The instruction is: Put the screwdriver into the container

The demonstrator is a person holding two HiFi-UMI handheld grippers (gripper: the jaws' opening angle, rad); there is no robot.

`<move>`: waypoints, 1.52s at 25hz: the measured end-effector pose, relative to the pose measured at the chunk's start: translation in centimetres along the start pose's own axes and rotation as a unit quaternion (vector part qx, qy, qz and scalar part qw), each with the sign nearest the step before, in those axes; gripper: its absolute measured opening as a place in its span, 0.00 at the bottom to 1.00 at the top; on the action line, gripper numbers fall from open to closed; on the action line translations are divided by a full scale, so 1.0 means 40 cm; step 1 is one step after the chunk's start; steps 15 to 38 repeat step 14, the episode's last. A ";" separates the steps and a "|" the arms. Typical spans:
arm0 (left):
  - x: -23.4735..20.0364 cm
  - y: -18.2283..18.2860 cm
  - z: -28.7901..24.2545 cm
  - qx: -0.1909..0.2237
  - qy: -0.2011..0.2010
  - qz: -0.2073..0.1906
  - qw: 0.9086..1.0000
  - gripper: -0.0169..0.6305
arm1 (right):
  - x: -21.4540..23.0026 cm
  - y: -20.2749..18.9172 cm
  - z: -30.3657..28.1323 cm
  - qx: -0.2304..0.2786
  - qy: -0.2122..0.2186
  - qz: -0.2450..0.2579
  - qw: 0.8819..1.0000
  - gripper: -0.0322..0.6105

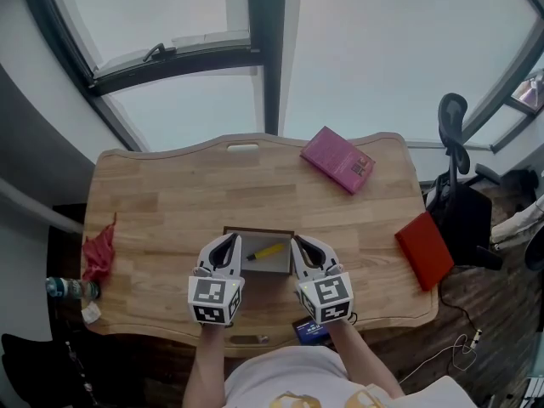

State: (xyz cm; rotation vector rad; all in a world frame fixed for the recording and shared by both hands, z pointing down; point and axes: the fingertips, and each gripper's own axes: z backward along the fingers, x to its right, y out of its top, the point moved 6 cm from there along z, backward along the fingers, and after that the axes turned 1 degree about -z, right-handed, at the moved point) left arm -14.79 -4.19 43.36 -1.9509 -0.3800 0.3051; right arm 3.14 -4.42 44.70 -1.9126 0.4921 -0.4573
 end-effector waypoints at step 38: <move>0.003 -0.002 -0.011 0.001 0.004 0.003 1.000 0.05 | 0.021 -0.004 -0.002 0.000 0.000 -0.002 1.000 0.10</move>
